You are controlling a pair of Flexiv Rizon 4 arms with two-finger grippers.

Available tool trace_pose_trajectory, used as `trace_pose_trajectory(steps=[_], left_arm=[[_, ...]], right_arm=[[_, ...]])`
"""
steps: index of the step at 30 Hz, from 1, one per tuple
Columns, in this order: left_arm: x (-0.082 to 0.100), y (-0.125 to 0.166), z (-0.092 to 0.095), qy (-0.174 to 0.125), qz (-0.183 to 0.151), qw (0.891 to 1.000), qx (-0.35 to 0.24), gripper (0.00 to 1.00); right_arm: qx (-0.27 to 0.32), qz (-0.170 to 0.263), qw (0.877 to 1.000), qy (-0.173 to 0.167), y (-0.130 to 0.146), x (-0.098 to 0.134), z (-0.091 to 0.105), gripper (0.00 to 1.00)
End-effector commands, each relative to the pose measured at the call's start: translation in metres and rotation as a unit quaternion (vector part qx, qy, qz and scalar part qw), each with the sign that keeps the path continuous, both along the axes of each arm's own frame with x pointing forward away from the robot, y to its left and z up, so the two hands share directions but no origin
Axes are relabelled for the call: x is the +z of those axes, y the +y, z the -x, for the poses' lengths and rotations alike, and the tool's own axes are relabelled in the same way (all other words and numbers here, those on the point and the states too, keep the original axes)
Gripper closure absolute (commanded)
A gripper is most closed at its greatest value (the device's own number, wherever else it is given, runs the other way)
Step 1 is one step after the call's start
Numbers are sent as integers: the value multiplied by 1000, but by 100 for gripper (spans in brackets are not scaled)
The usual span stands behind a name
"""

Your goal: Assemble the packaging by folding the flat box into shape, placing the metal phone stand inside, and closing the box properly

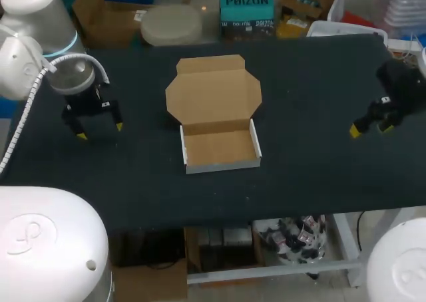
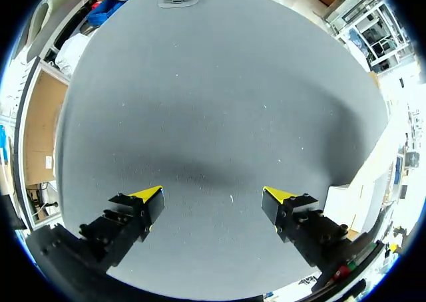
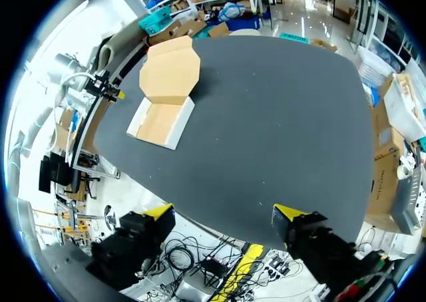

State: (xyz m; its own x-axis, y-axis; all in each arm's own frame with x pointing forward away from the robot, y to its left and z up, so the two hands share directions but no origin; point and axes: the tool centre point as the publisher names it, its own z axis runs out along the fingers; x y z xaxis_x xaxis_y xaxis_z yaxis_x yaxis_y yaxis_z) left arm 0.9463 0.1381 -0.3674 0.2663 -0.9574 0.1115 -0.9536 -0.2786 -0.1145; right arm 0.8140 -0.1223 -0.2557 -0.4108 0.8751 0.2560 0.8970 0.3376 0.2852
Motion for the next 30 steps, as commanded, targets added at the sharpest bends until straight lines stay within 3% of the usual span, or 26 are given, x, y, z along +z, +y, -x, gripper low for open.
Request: trace_pose_trajectory(steps=[1,11,30], left_arm=[[-13,1,-27,29,1,1000,-4,0],[-20,20,-68,34,4,999,5,0],[-23,56,-118,31,1,999,16,0]], right_arm=[[1,0,1000,2,0,2,0,0],[1,0,1000,2,0,2,0,0],[1,0,1000,2,0,2,0,0]])
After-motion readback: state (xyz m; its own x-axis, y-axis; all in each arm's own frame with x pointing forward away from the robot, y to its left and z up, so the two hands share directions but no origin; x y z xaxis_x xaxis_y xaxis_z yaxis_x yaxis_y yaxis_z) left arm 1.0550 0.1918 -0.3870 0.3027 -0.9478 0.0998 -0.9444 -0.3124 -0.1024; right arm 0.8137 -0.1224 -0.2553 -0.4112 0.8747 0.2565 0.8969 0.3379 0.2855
